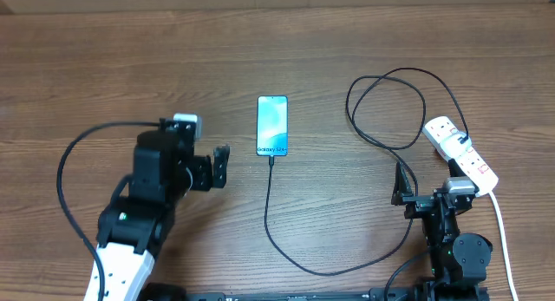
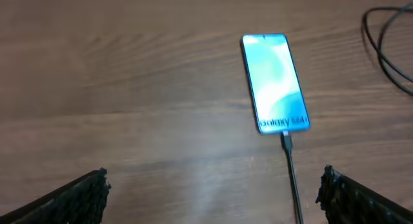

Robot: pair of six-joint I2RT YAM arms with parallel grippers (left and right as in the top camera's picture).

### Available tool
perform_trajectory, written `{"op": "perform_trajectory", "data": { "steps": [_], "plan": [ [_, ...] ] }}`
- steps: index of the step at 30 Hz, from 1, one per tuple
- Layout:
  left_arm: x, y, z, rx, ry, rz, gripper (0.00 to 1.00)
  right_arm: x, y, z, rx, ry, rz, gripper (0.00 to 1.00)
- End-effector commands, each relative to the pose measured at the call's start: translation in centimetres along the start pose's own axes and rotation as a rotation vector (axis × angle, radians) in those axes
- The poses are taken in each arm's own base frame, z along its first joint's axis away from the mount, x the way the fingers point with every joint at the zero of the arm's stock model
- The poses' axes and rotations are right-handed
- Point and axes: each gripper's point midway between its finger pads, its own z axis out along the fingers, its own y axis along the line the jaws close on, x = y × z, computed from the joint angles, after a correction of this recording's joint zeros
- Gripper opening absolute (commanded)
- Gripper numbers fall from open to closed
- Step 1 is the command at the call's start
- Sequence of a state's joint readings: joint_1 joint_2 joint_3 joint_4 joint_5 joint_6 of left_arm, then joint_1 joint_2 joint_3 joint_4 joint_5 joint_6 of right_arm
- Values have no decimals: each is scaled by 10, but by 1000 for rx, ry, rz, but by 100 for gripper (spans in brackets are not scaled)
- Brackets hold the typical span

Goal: Plug charger to phone and switch on socket

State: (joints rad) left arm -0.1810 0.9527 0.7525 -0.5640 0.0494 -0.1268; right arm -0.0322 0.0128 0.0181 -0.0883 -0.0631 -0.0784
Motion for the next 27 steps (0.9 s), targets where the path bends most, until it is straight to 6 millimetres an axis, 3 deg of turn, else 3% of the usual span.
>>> {"op": "perform_trajectory", "data": {
  "steps": [1, 5, 9, 18, 27],
  "plan": [
    [27, -3, 1, 102, 18, -43, 100, 1, -1, 0, 7, -7, -2, 100],
    [33, 2, 6, 111, -39, -43, 100, 1, -1, 0, 7, -7, -2, 100],
    [24, 1, 4, 120, -167, -13, 99, 1, -1, 0, 7, -7, -2, 100],
    [12, 0, -12, 129, -392, 36, 100, 1, -1, 0, 7, -7, -2, 100],
    [2, 16, -28, 28, -506, 26, 100, 1, -1, 0, 7, -7, -2, 100]
  ]
}}
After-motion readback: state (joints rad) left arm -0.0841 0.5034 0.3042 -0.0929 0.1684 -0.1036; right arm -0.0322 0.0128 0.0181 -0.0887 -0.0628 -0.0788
